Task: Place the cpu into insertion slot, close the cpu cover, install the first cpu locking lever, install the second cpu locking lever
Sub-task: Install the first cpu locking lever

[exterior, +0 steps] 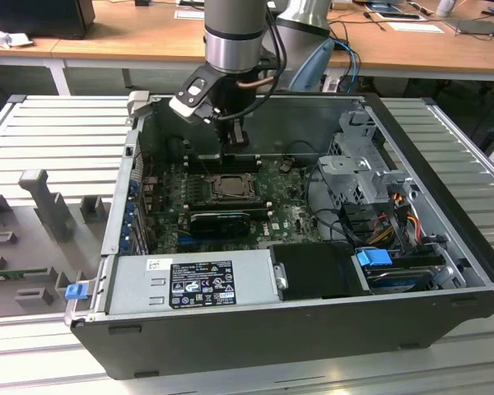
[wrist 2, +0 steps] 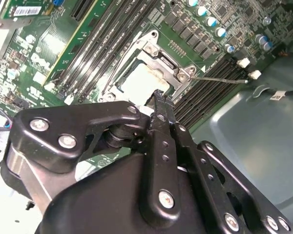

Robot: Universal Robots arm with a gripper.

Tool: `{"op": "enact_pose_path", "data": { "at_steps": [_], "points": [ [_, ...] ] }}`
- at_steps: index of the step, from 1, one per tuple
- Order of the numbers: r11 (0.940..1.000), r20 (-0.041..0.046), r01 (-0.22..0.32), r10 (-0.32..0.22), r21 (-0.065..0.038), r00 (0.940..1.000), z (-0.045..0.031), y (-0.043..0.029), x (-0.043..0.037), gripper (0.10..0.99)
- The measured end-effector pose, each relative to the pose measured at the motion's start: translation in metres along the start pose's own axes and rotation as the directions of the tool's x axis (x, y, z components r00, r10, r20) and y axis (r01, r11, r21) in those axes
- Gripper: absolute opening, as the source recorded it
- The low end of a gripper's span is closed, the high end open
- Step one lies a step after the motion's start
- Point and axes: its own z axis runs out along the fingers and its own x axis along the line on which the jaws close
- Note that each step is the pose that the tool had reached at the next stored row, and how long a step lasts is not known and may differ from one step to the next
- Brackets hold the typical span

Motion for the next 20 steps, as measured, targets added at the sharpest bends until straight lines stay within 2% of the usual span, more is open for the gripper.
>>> {"op": "enact_pose_path", "data": {
  "at_steps": [8,13,19,20],
  "points": [
    [0.9973,0.0004,0.073,-0.073,0.001,0.9973,0.0002,0.0,0.0,0.106],
    [0.9929,0.0005,0.119,-0.119,0.002,0.9929,0.0003,0.0,0.0,0.106],
    [0.9837,0.0008,0.18,-0.18,0.003,0.9837,0.0003,0.0,0.0,0.106],
    [0.9806,0.0008,0.196,-0.196,0.003,0.9806,0.0002,0.0,0.0,0.106]
  ]
}}
